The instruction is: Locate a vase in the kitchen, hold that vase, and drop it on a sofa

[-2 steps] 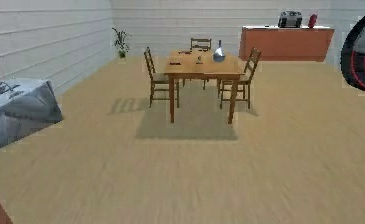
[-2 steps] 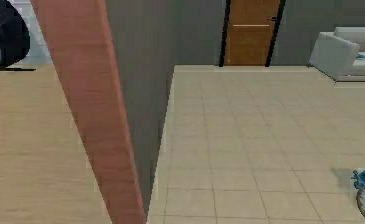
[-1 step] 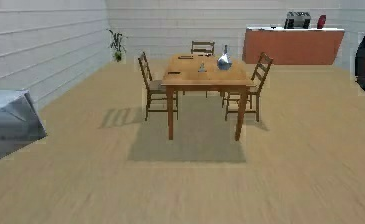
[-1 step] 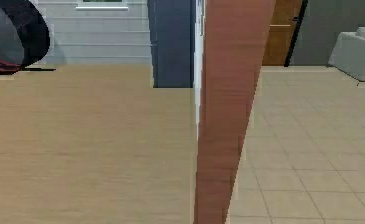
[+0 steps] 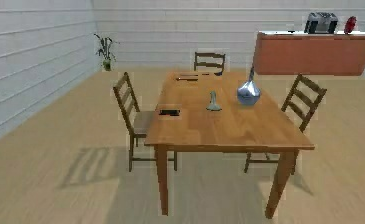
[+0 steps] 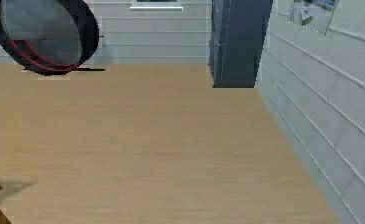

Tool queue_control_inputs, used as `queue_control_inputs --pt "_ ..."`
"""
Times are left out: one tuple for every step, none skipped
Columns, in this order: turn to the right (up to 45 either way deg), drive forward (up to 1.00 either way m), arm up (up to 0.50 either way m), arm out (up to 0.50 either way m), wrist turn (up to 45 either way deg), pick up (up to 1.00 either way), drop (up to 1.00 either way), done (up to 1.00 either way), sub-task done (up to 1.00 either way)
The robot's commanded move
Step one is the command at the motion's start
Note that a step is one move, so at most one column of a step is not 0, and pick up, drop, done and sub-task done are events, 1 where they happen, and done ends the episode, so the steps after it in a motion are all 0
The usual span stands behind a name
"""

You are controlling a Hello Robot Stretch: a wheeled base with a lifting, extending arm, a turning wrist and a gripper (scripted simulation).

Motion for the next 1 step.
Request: queue_control_inputs --pt "0.0 0.60 0.00 0.00 0.0 0.00 0.00 0.00 0.00"
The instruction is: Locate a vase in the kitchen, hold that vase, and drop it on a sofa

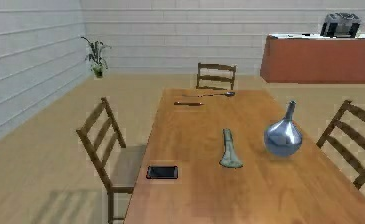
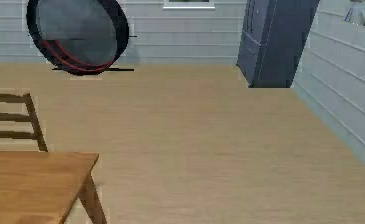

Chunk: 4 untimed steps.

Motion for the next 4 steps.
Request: queue_control_inputs --pt "-45.0 0.00 0.00 0.00 0.0 0.00 0.00 0.00 0.00" --pt "-12.0 0.00 0.00 0.00 0.0 0.00 0.00 0.00 0.00" --pt "45.0 0.00 0.00 0.00 0.0 0.00 0.00 0.00 0.00" --pt "45.0 0.00 0.00 0.00 0.0 0.00 0.00 0.00 0.00"
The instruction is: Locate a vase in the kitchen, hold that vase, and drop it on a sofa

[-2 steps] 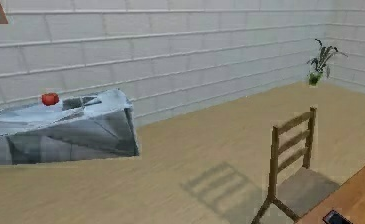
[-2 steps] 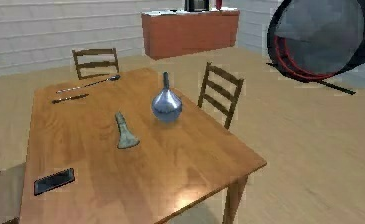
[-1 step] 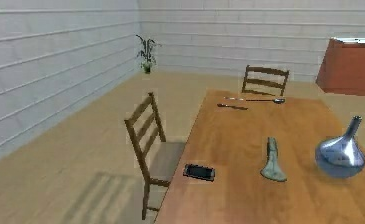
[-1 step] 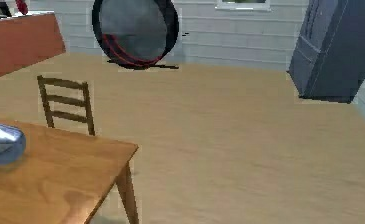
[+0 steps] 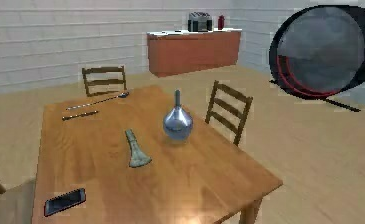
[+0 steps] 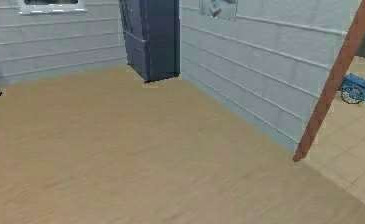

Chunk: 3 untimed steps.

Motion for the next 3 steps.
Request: queue_control_inputs --pt "45.0 0.00 0.00 0.00 0.0 0.00 0.00 0.00 0.00" --pt "6.0 0.00 0.00 0.00 0.0 0.00 0.00 0.00 0.00" --pt "0.0 0.80 0.00 0.00 0.0 0.00 0.00 0.00 0.00"
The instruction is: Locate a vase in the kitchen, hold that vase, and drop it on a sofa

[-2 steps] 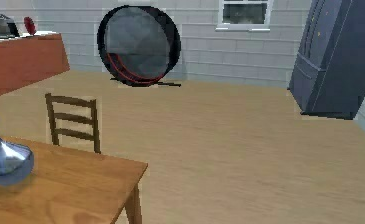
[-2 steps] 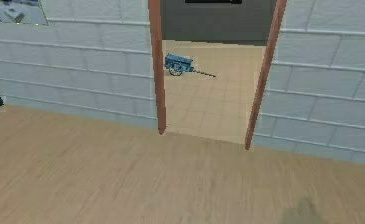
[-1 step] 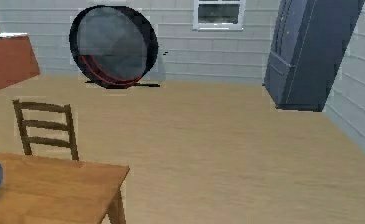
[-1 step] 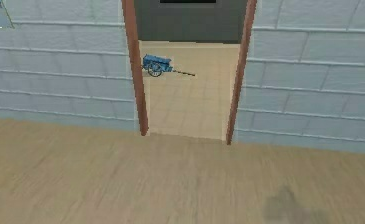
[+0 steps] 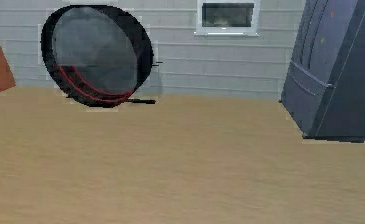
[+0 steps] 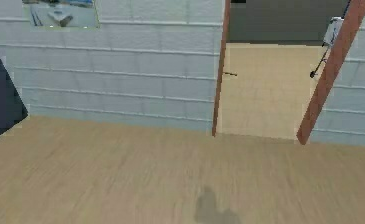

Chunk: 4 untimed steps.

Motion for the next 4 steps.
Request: queue_control_inputs --pt "-27.0 0.00 0.00 0.00 0.0 0.00 0.00 0.00 0.00" --pt "0.0 0.20 0.00 0.00 0.0 0.00 0.00 0.00 0.00" --pt "-21.0 0.00 0.00 0.00 0.0 0.00 0.00 0.00 0.00" --pt "0.0 0.60 0.00 0.00 0.0 0.00 0.00 0.00 0.00"
